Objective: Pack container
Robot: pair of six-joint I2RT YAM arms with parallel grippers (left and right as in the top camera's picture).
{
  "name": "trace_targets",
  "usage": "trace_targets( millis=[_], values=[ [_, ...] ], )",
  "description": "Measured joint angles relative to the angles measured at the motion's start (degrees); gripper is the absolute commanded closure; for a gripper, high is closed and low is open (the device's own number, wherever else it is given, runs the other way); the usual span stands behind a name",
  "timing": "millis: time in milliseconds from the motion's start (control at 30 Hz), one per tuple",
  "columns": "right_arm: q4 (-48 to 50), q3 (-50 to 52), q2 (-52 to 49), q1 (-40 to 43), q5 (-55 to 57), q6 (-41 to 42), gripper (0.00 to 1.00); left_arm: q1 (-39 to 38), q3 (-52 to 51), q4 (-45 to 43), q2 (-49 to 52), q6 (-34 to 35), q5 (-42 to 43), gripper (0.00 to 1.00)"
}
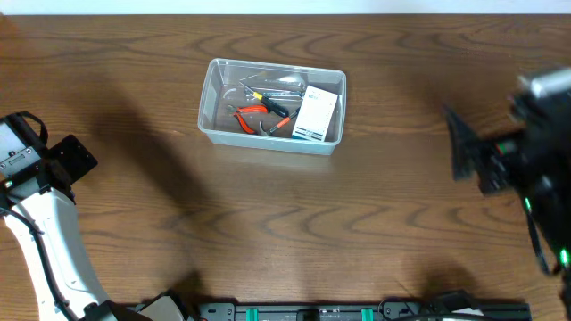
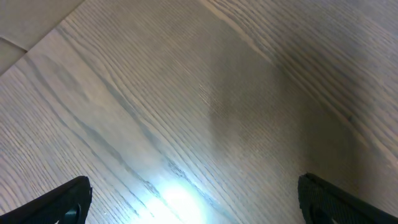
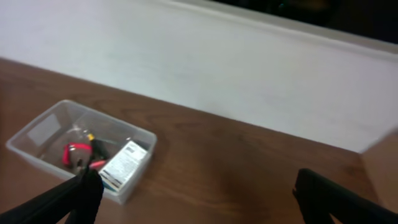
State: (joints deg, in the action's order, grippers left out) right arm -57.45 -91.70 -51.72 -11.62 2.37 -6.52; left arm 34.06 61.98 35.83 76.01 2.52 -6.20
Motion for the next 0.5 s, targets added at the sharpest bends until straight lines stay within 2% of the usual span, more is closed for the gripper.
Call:
trace_targets(
  millis=[300,500],
  values=[
    [3.19,31.23,22.64,1.73,-2.34,0.61,0.01,0.0,0.0,-0.04,0.0,0.0,-0.02,0.02],
    [13.0,53.51,36.39,1.84,-3.96,3.67,0.01,0.02,0.0,0.0,0.0,0.0,-0.02,0.02]
  ],
)
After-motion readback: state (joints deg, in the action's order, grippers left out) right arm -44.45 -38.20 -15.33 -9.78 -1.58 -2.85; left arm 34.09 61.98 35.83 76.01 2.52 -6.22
